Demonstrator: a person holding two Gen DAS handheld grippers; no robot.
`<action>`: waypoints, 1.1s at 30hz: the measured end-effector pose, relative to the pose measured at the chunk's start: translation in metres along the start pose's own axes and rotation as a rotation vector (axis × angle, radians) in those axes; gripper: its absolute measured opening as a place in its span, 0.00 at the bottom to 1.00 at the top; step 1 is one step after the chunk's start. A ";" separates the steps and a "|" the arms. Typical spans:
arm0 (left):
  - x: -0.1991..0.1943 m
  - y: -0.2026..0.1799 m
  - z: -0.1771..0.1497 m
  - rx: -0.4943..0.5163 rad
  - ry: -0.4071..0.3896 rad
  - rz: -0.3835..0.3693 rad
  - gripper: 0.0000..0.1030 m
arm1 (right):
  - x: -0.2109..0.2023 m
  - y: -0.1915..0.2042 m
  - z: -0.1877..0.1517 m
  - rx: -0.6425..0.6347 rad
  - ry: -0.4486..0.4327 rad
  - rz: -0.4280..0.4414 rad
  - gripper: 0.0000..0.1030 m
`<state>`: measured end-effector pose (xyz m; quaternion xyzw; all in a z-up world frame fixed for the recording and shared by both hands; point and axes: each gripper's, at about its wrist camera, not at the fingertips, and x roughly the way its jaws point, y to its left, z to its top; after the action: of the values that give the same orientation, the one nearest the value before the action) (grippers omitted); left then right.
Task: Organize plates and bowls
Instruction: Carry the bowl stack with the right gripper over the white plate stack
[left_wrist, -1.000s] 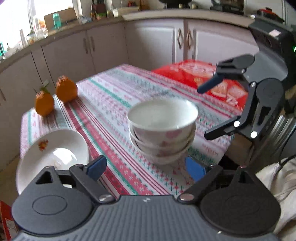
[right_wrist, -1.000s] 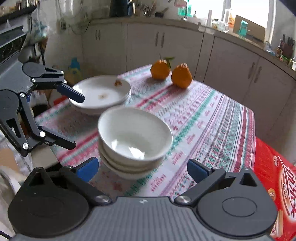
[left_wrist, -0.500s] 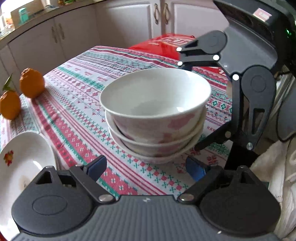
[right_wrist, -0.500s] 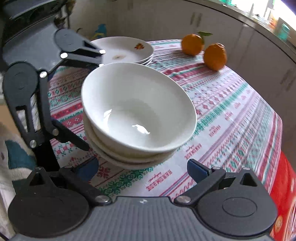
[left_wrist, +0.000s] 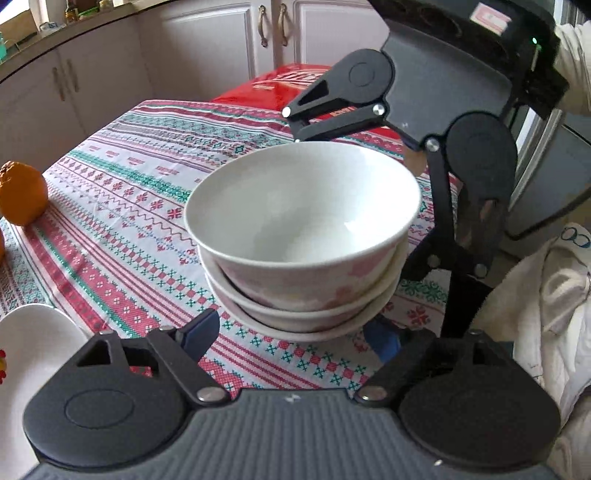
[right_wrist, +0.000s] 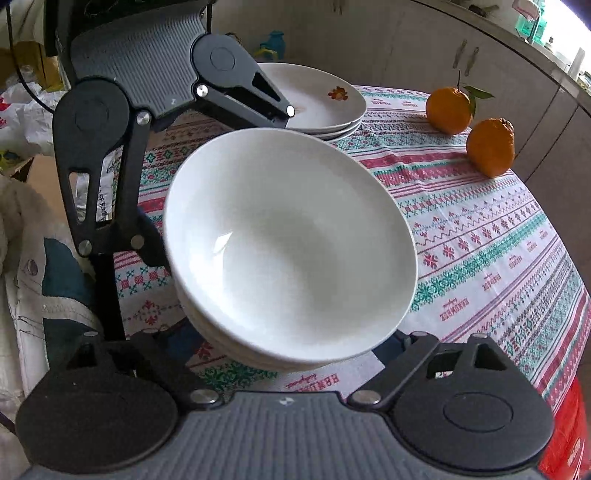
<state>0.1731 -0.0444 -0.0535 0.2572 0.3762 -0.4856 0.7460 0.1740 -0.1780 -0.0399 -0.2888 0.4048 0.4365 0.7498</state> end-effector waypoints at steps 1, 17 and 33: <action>0.000 0.000 0.000 0.001 0.001 -0.003 0.80 | 0.000 0.000 0.000 -0.005 0.000 0.008 0.89; 0.004 0.009 0.004 0.027 0.011 -0.063 0.73 | 0.000 -0.008 0.001 0.029 0.010 0.066 0.87; 0.002 0.009 0.006 0.024 0.013 -0.078 0.73 | -0.003 -0.003 0.006 0.015 0.022 0.056 0.87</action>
<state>0.1841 -0.0463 -0.0520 0.2546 0.3850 -0.5171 0.7208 0.1777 -0.1760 -0.0345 -0.2763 0.4243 0.4510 0.7350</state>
